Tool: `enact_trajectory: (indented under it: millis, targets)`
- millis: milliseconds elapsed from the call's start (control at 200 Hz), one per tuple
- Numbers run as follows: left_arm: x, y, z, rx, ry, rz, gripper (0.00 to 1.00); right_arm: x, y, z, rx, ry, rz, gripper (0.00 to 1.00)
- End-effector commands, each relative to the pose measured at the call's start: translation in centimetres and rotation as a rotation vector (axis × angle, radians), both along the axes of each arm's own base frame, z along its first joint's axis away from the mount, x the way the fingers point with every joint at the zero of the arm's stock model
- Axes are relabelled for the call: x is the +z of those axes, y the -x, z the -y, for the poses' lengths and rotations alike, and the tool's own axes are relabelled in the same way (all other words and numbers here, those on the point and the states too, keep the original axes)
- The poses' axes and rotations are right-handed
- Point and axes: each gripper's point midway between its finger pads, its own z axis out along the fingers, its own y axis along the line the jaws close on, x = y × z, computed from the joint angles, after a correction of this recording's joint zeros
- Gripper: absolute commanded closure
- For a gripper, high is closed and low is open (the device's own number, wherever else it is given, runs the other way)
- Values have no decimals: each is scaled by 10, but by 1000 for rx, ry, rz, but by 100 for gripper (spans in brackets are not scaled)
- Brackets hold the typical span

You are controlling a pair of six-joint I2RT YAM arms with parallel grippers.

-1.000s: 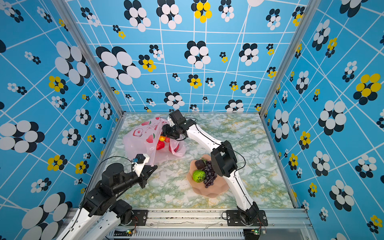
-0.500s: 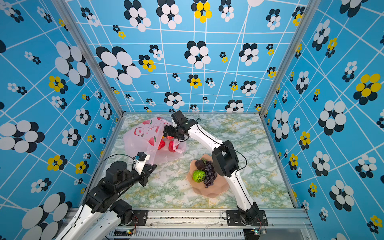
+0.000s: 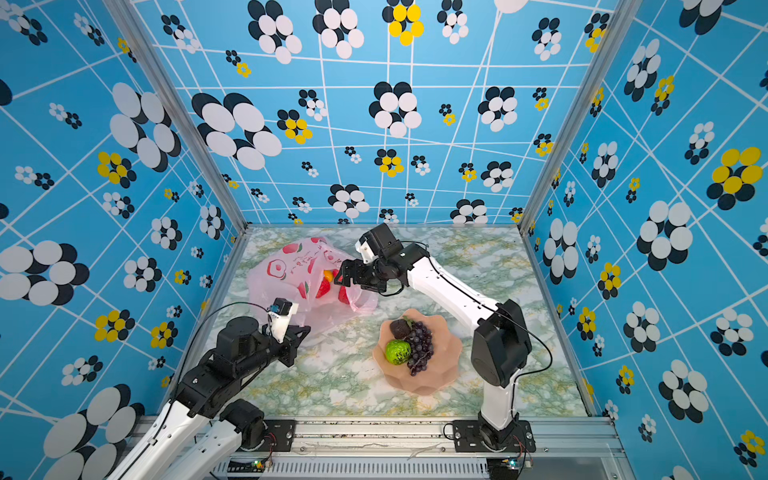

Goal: Place the fruits into the plastic bag
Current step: 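Move the right gripper back over the dish toward the green custard apple, then lower the right gripper and close it on the green custard apple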

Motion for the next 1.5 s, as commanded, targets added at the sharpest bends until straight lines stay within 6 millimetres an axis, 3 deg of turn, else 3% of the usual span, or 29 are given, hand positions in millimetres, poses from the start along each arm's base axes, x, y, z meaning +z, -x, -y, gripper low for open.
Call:
enact_trajectory:
  millis: [0,95,190,310,415,590,835,1100,1495]
  targets:
    - [20,-3,-9,57,27,52,100,2,25,21,29,32,-21,7]
    - [26,-2,-13,75,36,74,100,1,40,44,20,83,-1,7]
    - [31,-2,-17,99,44,91,100,0,51,80,15,222,70,1]
    - [32,-1,-19,109,46,99,100,-18,68,132,23,449,113,1]
    - [31,-2,-20,112,40,95,100,-39,88,154,61,538,61,1]
    - [29,-3,-18,103,37,86,100,-65,114,151,119,519,-29,1]
    - [27,-3,-18,102,28,82,100,-100,130,132,187,558,-96,12]
    - [27,-3,-16,95,31,78,100,-123,130,124,198,600,-134,18]
    - [26,-3,-16,95,30,76,100,-144,124,127,202,668,-155,17]
